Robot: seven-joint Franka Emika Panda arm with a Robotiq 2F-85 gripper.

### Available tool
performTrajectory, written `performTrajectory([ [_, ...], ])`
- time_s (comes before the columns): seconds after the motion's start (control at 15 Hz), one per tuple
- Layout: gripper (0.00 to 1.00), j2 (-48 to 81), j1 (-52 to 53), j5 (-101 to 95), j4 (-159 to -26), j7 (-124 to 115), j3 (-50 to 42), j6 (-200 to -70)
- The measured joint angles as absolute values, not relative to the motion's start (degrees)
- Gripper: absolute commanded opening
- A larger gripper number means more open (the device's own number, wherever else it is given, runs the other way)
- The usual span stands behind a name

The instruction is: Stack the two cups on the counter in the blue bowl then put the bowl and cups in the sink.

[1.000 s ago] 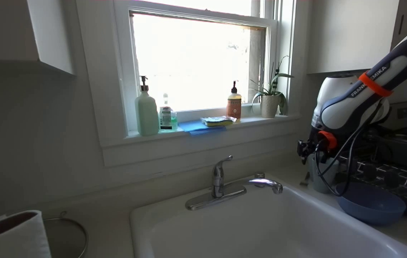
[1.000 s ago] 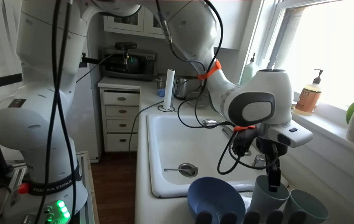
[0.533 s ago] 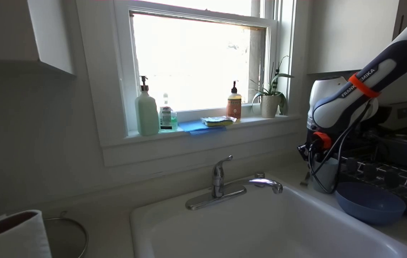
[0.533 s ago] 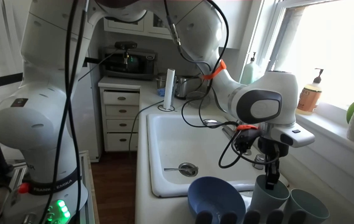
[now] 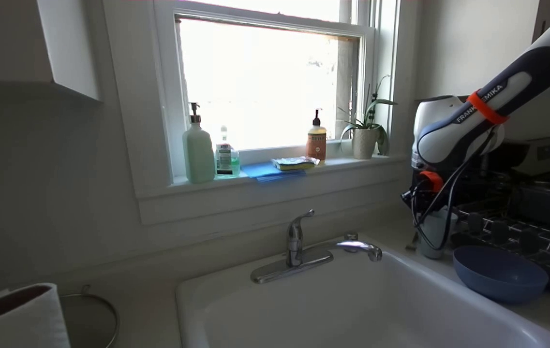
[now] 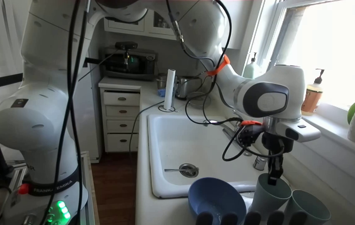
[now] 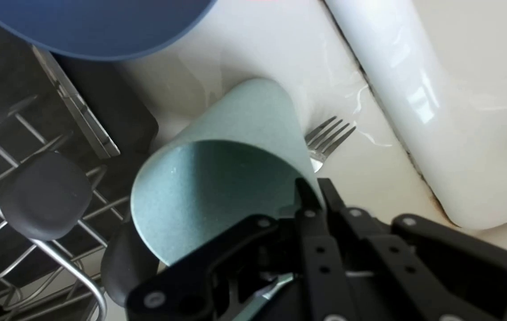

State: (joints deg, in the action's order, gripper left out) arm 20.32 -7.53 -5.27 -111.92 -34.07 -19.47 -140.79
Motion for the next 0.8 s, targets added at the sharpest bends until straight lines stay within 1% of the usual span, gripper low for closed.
performTrajectory([
  [0.33, 0.01, 18.94, -7.21, -6.34, -110.43, -35.17, -19.58, -137.26],
  [0.8, 0.01, 12.14, -7.25, -8.43, -108.06, -35.24, -19.36, -128.24],
])
